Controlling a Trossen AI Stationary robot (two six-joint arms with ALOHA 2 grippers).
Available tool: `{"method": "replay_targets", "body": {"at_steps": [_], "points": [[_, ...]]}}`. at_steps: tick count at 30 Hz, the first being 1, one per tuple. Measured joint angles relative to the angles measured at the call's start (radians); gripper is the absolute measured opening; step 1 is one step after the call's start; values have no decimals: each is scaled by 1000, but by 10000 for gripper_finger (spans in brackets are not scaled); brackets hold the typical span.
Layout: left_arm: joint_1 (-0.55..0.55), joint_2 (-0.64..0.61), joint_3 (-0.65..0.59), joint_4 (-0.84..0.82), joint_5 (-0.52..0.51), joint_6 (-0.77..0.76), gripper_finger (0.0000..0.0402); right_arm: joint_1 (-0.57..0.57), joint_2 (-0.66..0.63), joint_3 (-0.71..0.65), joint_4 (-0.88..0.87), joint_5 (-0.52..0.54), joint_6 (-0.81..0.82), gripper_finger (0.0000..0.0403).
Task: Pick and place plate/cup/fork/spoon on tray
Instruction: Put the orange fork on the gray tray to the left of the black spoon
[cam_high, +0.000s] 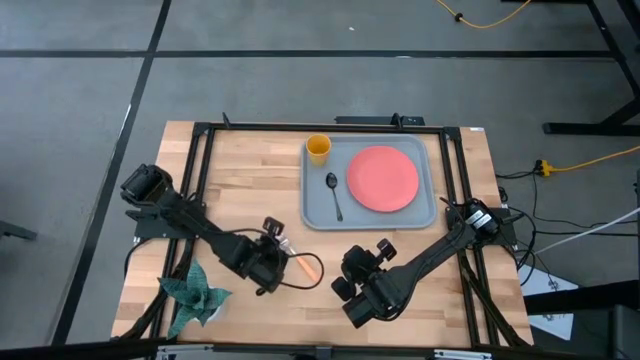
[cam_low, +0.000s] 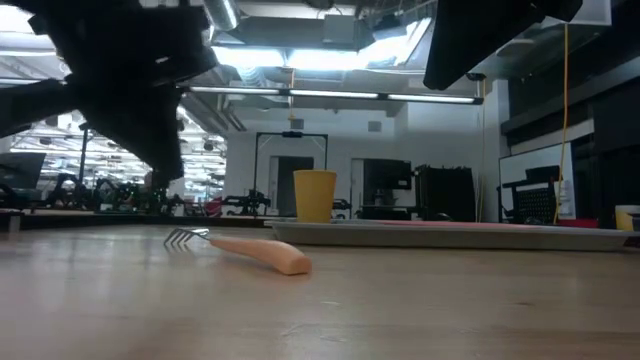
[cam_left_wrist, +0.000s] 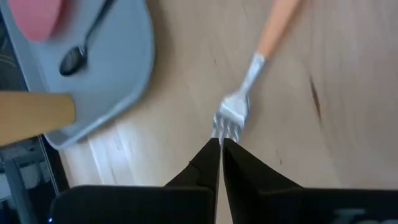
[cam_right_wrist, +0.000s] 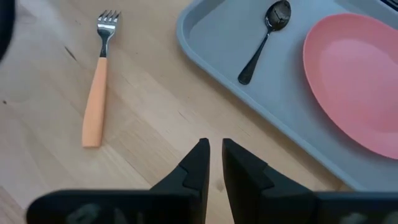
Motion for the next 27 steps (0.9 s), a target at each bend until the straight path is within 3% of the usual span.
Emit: {"method": "replay_targets", "body": {"at_steps": [11, 14, 18, 27], "points": [[-1, 0, -1, 96, 15, 47, 34, 11, 0, 0, 2, -5, 0, 49], [-7, 0, -1, 85, 93, -17, 32, 18, 0, 0, 2, -5, 0, 49], [-9, 0, -1, 97, 158, 24, 34, 29, 0, 0, 2, -7, 0, 49], [-7, 0, -1, 96, 166, 23, 88, 38, 0, -1, 2, -2, 0, 49]]}}
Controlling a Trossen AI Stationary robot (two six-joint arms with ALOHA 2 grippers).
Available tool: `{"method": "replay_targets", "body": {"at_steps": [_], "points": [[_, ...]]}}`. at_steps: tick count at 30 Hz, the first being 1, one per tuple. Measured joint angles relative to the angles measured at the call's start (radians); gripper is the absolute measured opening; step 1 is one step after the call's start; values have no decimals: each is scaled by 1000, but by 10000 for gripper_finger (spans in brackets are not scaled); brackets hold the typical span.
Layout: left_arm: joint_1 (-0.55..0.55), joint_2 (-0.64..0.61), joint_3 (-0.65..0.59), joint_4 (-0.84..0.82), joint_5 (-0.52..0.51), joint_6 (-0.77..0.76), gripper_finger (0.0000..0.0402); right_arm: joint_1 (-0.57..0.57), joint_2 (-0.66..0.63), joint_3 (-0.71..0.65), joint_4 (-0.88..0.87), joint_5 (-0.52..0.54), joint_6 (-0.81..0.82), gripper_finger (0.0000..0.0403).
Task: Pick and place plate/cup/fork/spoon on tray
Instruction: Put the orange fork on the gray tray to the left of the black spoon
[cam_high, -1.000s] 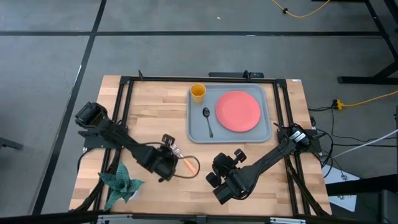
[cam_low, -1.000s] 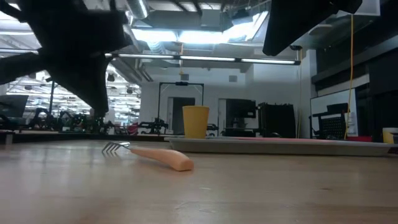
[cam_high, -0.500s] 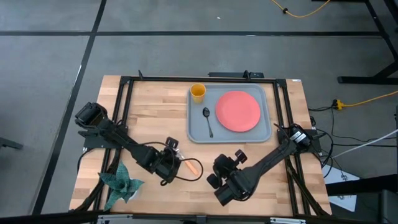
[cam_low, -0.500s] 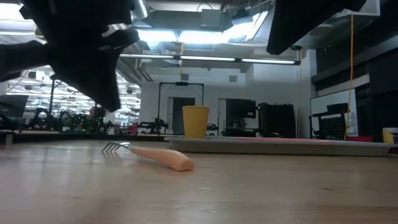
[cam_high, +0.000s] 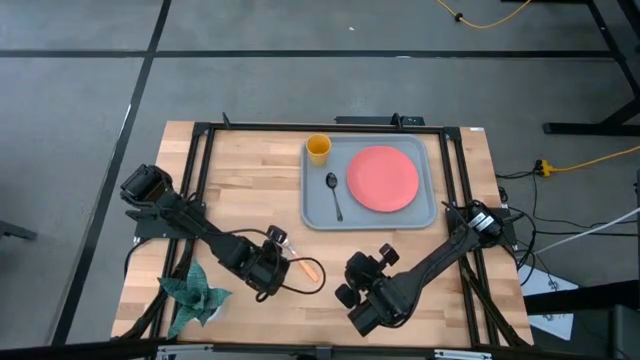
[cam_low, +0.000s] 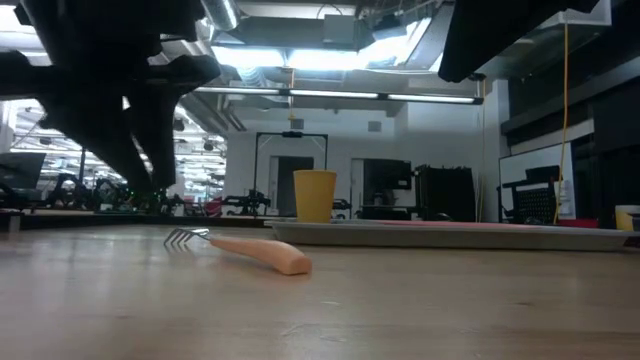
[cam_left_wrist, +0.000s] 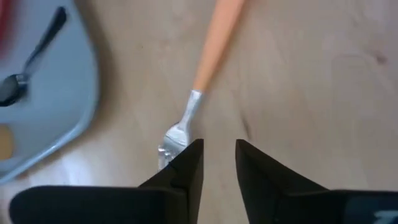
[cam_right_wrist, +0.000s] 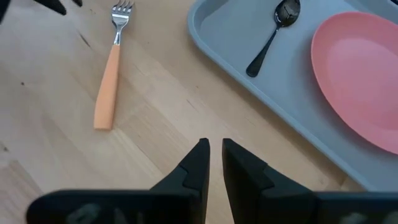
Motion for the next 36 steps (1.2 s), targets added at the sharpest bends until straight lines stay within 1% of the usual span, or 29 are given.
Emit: {"method": "replay_targets", "body": {"at_steps": [2, 3, 6, 10, 14, 16, 18, 21, 25, 28, 31, 33, 36], "points": [[0, 0, 0, 2, -47, 9, 93, 0, 0, 0, 0, 1, 0, 49], [2, 0, 0, 8, -46, 28, 94, 0, 0, 0, 0, 2, 0, 49], [21, 0, 0, 33, -14, 26, 95, 0, 0, 0, 0, 2, 0, 49], [36, 0, 0, 55, 39, -79, 95, 0, 0, 0, 0, 4, 0, 49], [38, 0, 0, 104, 18, -90, 95, 0, 0, 0, 0, 6, 0, 49], [40, 0, 0, 114, -8, -95, 95, 0, 0, 0, 0, 6, 0, 49], [34, 0, 0, 114, -61, -82, 93, 0, 0, 0, -1, 6, 0, 49], [5, 0, 0, 115, -147, -24, 92, 0, 0, 0, -2, 6, 0, 49], [-49, 0, -8, 123, -212, 51, 91, 0, 0, 0, -3, 5, 0, 49], [-71, 0, -54, 160, -226, 67, 91, 0, 0, 0, -3, 5, -1, 49], [-73, 0, -121, 219, -229, 49, 91, 0, 0, 0, -4, 8, -4, 49], [-73, 0, -162, 240, -262, 42, 91, -1, 0, 0, -4, 10, -4, 49], [-76, 0, -184, 266, -338, 43, 91, 0, 0, 0, -5, 7, -4, 49]]}}
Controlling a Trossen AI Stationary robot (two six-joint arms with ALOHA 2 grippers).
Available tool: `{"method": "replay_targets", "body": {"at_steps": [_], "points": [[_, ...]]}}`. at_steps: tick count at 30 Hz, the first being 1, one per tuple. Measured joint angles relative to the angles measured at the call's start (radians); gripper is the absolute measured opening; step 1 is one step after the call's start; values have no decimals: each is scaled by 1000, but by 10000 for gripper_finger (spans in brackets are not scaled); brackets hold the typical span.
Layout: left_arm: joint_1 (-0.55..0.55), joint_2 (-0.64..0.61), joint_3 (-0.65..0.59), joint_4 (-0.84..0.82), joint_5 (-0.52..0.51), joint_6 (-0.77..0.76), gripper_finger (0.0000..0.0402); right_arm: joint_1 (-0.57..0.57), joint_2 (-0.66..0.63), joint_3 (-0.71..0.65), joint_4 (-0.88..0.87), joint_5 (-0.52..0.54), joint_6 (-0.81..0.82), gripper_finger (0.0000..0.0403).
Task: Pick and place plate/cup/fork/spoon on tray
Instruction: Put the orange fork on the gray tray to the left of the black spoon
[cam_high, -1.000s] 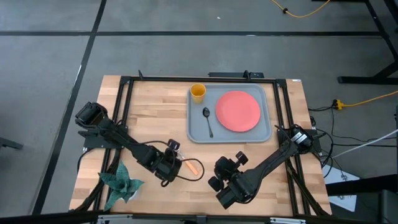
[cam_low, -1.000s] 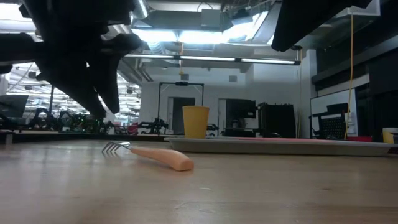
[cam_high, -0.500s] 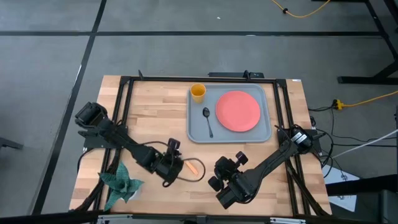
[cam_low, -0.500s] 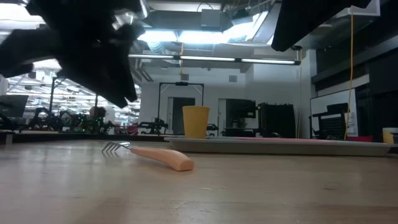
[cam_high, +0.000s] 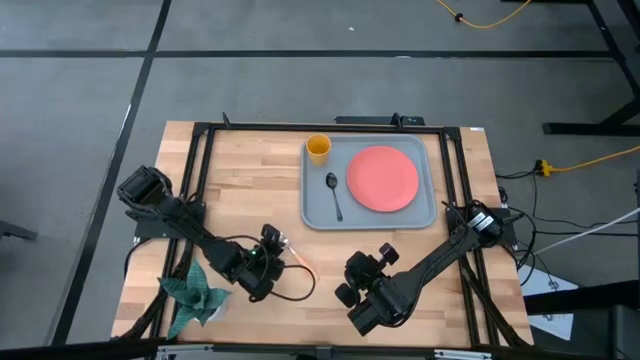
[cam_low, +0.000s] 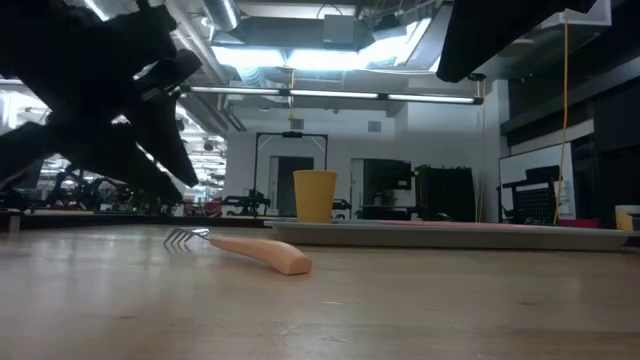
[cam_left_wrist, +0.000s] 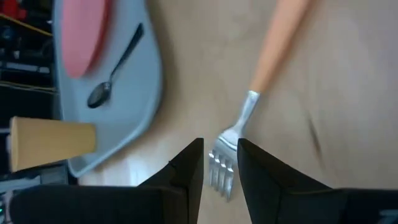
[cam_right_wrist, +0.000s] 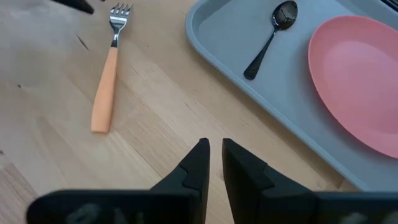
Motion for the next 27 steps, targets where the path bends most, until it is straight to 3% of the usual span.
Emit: {"method": "replay_targets", "body": {"at_steps": [10, 27], "points": [[-1, 0, -71, 100, 52, 48, 91, 0, 0, 0, -8, -11, 0, 49], [108, 19, -99, 163, 148, 159, 91, 0, 0, 0, -21, -37, 0, 49]]}}
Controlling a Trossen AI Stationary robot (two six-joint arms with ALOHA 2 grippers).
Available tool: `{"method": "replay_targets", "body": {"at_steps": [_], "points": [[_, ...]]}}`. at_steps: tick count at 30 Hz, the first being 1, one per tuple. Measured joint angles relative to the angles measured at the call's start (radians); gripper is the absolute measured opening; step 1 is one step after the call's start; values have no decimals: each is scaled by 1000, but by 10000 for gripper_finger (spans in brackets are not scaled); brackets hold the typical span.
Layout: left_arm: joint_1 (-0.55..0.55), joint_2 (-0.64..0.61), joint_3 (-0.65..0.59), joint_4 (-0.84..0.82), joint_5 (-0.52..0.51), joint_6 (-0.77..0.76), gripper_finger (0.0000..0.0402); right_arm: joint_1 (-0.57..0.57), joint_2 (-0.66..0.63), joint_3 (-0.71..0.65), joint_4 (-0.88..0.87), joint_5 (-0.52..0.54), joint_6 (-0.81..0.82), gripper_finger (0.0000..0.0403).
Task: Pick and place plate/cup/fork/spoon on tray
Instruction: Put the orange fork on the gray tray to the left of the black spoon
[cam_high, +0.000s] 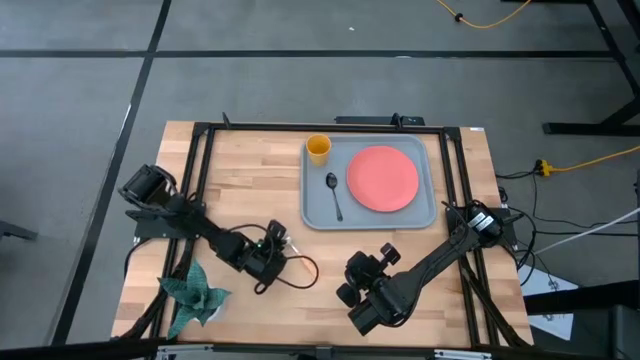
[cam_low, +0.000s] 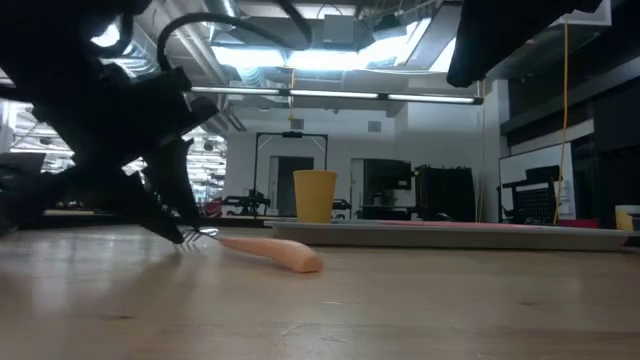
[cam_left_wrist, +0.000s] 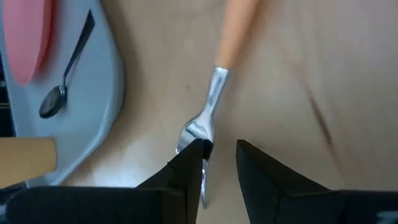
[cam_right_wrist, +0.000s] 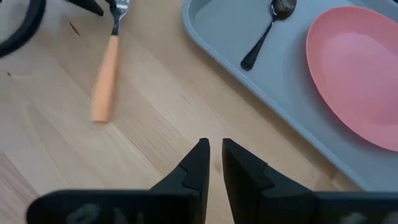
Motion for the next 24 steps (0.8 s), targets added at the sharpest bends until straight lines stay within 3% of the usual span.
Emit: {"method": "replay_targets", "body": {"at_steps": [13, 21, 24], "points": [[1, 89, 4, 73, -52, 26, 88, 4, 0, 0, -7, -3, 2, 49], [1, 87, 2, 73, -98, 19, 10, 6, 0, 0, -7, -4, 3, 49], [1, 87, 2, 71, -122, 15, 4, 8, 0, 0, -6, -3, 3, 49]]}}
